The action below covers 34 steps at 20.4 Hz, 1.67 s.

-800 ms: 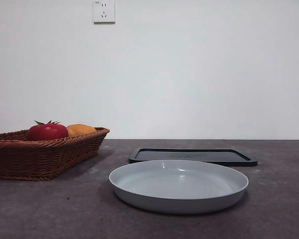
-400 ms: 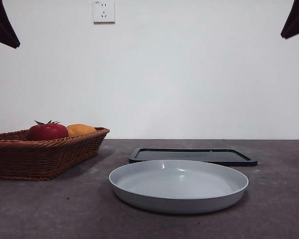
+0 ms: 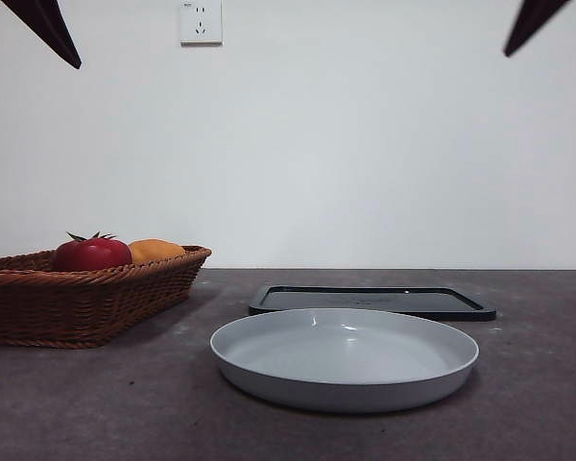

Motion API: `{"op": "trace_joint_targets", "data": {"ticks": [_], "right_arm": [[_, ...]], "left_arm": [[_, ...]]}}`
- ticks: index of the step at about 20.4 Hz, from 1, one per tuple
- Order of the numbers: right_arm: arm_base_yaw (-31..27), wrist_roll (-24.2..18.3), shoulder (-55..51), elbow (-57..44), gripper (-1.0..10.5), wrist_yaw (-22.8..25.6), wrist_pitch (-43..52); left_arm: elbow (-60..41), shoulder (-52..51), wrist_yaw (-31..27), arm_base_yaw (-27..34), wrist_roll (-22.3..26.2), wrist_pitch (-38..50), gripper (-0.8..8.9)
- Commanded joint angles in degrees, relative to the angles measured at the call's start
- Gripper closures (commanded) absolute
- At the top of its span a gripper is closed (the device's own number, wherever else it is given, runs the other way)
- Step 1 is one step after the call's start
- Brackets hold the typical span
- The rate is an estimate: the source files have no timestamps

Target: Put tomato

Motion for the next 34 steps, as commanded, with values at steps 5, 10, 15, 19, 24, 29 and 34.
{"op": "trace_joint_targets", "data": {"ticks": [5,10,15,19,24,29,34], "right_arm": [[0.17,-1.25,0.35,0.98,2.3,-0.09,0.59],[0.20,-1.20,0.35,0.98,2.3,-0.13,0.61],[0.20,-1.07,0.35,0.98,2.3,-0.33,0.59],[0.20,-1.07,0.35,0.98,2.3,-0.31,0.61],[0.20,-1.03,0.33,0.98,2.3,-0.33,1.11],[0.20,-0.83,0.33,0.98,2.3,-0.33,1.14],[0.20,-0.83,0.33,0.98,2.3,-0.33,1.14]], "left_arm": [[1.49,0.46,0.22,-0.04,0.24,0.20,1.57],[1.73,1.18,-1.38,0.00,0.50,-0.61,1.58],[3.39,8.22,-3.58,0.00,1.66,-2.93,1.58],[11.19,19.67,-5.77,0.00,3.19,-5.64,1.58],[25.73,35.15,-8.50,-0.07,7.74,-11.04,1.58],[32.50,43.80,-9.07,-0.59,11.78,-14.34,1.58],[32.52,48.30,-9.09,-2.01,13.46,-12.79,1.58]]}}
